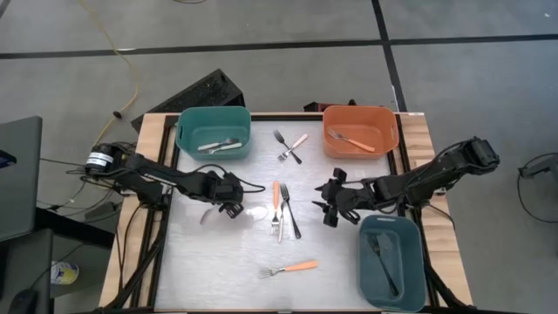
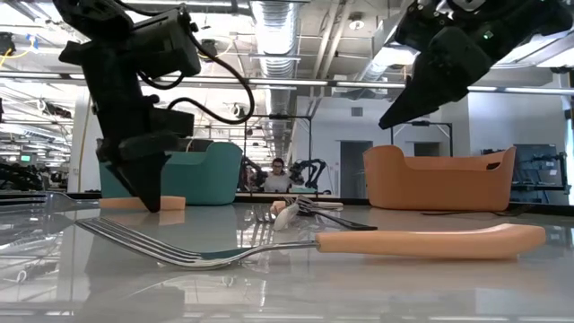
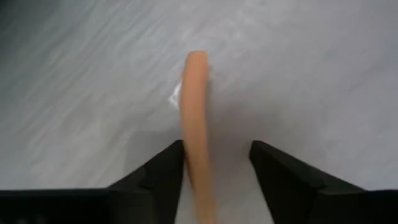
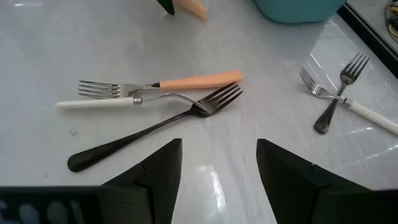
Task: Sort silverware by color (type)
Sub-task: Put the top left orange fork into the orange bin
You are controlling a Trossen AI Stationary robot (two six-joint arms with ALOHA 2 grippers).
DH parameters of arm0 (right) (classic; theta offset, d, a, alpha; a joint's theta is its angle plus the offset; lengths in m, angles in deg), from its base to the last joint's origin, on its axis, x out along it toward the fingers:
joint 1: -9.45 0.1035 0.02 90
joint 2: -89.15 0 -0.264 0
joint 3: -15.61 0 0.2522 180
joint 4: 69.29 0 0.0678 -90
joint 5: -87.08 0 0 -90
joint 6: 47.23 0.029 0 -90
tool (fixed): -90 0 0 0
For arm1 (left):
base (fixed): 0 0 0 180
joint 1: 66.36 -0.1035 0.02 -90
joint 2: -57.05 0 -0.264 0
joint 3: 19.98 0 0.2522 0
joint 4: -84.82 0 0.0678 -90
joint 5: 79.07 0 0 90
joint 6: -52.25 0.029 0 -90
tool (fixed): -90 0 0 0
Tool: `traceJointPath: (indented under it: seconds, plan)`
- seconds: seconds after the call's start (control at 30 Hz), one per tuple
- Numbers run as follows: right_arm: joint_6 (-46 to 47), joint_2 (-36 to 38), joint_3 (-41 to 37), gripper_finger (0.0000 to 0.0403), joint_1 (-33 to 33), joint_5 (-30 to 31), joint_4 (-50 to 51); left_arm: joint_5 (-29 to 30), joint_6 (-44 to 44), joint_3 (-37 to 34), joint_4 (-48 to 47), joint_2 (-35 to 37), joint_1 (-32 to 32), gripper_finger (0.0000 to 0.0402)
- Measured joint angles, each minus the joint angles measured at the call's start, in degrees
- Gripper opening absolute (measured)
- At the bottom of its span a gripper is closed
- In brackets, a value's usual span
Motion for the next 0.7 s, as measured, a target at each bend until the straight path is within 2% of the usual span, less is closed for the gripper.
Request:
traceJointPath:
  seconds: [0.17,0.2,0.4,0.57,0.7]
  plan:
    - [-0.02,0.0,0.0,0.0229,-0.04,0.05,-0.22,-0.79,1.63,-0.04,0.35,-0.15,0.04,0.0039]
    - [-0.02,0.0,0.0,0.0229,-0.04,0.05,-0.22,-0.71,1.93,0.04,0.48,-0.15,0.04,0.0025]
    - [0.0,0.0,0.02,0.0229,-0.02,0.03,-0.33,1.3,5.98,3.06,-1.27,2.1,-0.68,0.0031]
    - [-0.37,0.0,0.02,0.0229,-0.15,0.05,-1.46,3.56,11.64,6.63,1.03,9.51,-1.81,0.0026]
    - [-4.44,0.0,0.04,0.0229,-1.03,0.06,-3.29,5.01,17.98,6.74,7.27,15.83,-3.08,0.0026]
